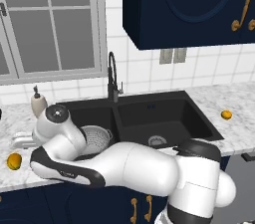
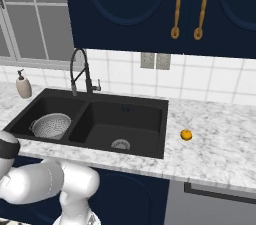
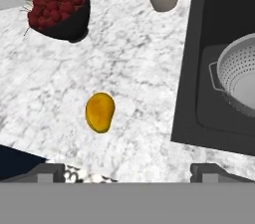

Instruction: Put the colander in the sink, put the tangerine, mango in the colander, and turn on the sink faucet and pour water over the colander.

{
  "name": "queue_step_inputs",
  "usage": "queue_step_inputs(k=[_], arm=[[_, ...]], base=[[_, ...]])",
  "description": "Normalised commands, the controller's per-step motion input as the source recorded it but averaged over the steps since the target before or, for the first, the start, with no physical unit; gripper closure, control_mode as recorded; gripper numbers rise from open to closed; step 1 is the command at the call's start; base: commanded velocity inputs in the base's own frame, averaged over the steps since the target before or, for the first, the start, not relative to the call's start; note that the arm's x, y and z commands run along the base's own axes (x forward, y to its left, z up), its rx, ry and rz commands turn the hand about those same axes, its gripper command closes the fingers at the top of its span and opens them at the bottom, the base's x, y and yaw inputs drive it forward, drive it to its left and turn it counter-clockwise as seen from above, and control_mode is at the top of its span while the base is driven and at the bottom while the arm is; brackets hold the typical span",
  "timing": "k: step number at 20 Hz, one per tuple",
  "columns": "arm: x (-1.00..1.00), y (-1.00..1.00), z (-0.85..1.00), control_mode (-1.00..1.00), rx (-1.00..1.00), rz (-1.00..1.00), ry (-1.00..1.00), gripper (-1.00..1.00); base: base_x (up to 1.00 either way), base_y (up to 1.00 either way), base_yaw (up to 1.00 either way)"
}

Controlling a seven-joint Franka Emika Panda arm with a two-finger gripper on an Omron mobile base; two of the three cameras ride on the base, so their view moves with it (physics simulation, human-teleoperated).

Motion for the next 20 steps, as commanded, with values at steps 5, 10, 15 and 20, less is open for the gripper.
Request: queue_step_inputs(k=[5, 10, 15, 20], arm=[[0.00, 0.29, -0.03, -1.00, -0.03, 0.00, 0.10, -1.00], [0.00, 0.33, -0.03, -1.00, -0.05, 0.00, 0.15, -1.00], [0.00, 0.19, -0.35, -1.00, -0.12, 0.00, 0.00, -1.00], [0.01, 0.21, -0.29, -1.00, -0.11, 0.00, -0.01, -1.00]], base=[[0.00, 0.00, 0.00], [0.00, 0.00, 0.00], [0.00, 0.00, 0.00], [0.00, 0.00, 0.00]])
